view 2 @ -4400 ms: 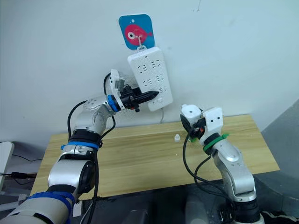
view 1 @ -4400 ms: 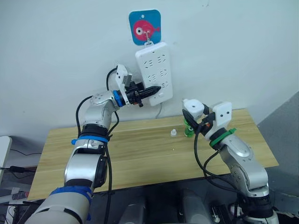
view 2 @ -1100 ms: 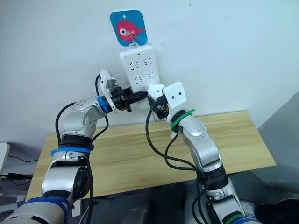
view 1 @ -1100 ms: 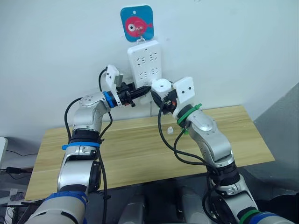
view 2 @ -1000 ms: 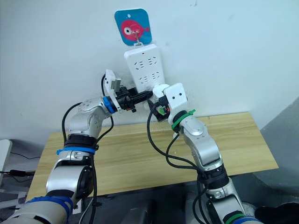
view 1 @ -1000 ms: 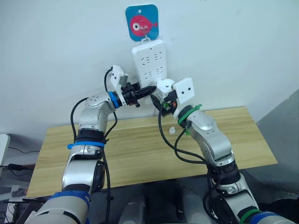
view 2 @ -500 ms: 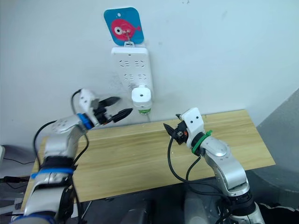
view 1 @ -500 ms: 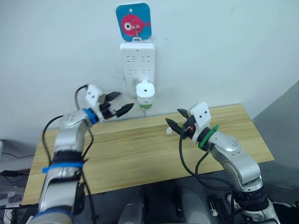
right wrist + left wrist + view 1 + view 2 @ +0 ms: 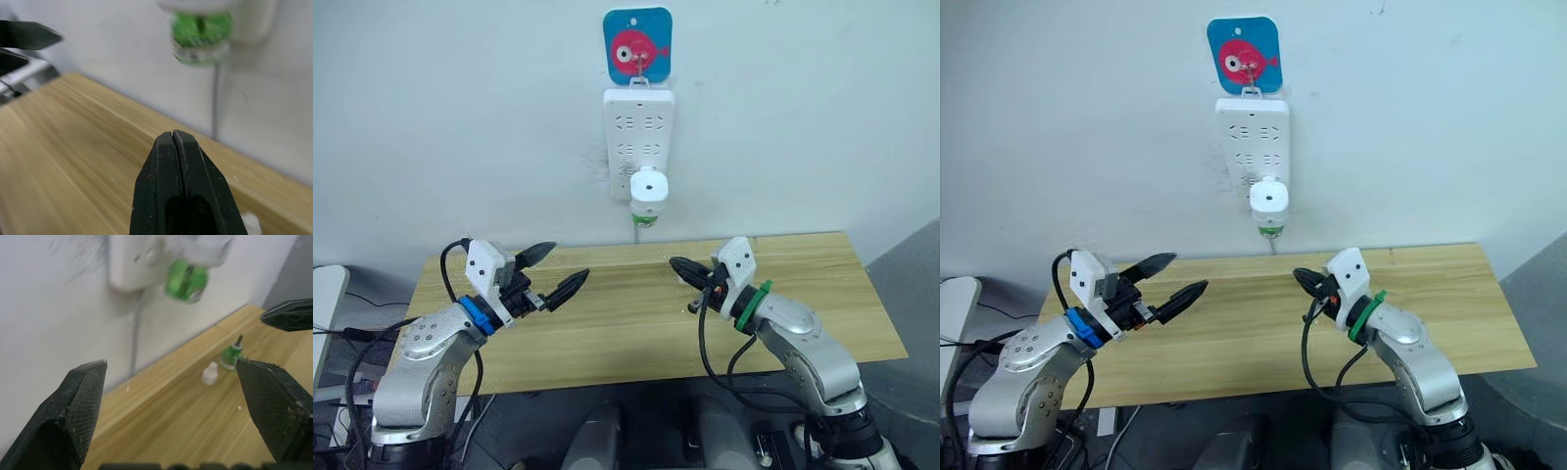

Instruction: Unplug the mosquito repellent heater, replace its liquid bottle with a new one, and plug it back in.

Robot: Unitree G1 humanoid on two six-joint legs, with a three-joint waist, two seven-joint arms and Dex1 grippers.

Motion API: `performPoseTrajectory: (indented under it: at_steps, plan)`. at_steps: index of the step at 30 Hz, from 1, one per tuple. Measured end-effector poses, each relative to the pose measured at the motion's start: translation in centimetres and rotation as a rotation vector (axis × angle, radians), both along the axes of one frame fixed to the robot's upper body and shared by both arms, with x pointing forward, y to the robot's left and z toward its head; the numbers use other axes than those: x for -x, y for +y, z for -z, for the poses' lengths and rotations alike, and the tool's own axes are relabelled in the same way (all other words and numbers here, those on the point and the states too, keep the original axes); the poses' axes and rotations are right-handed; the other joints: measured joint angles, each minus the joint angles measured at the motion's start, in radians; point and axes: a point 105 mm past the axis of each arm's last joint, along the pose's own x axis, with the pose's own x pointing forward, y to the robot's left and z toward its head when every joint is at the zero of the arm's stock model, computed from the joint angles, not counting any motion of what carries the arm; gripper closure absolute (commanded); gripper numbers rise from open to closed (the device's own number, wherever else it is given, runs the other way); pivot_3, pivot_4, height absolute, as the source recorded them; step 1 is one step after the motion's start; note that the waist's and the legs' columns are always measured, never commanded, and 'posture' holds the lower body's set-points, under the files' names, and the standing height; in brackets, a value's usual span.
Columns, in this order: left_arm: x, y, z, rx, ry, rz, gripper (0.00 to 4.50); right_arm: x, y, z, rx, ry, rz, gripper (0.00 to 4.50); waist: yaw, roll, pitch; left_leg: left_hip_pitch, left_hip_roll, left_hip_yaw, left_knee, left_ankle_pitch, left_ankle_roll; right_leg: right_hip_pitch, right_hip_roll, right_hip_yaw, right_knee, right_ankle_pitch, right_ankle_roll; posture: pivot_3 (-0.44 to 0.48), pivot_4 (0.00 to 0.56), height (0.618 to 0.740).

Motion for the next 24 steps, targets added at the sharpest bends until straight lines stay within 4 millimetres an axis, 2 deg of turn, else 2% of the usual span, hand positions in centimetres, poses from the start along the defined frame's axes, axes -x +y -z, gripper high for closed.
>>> performPoseTrajectory:
  at_steps: [5,7,12,24]
  plan:
    - [0.4,-1.8,-2.2,0.010,-0.032,0.100,0.00,-0.7,1.7,-3.8,-0.045,-0.106,-0.041,4.49,-0.001,0.000,0.000,0.000,0.000,0.000,0.000,0.000,-0.001,0.000,0.001,0.000,0.000,0.000,0.000,0.016,0.225,0.740]
    - [0.2,-2.3,-2.8,0.021,-0.040,0.123,0.00,-1.0,2.1,-4.7,-0.057,-0.128,-0.046,4.49,-0.001,0.000,0.000,0.000,0.000,0.000,0.000,0.000,-0.001,0.000,0.001,0.000,0.000,0.000,0.000,0.016,0.225,0.740]
    - [-0.1,-3.0,-3.4,0.026,-0.059,0.134,0.00,-2.0,2.4,-3.6,-0.056,-0.080,-0.026,4.49,-0.001,0.000,0.000,0.000,-0.001,0.001,0.000,0.001,-0.001,0.000,0.001,0.001,-0.001,0.000,0.000,0.019,0.223,0.740]
    - [-0.4,-3.5,-3.6,0.030,-0.063,0.141,0.00,-2.6,2.8,-4.0,-0.081,-0.097,-0.013,4.49,-0.001,0.000,0.000,0.000,-0.001,0.001,0.000,0.001,-0.001,-0.001,0.001,0.001,0.000,0.000,0.000,0.020,0.225,0.740]
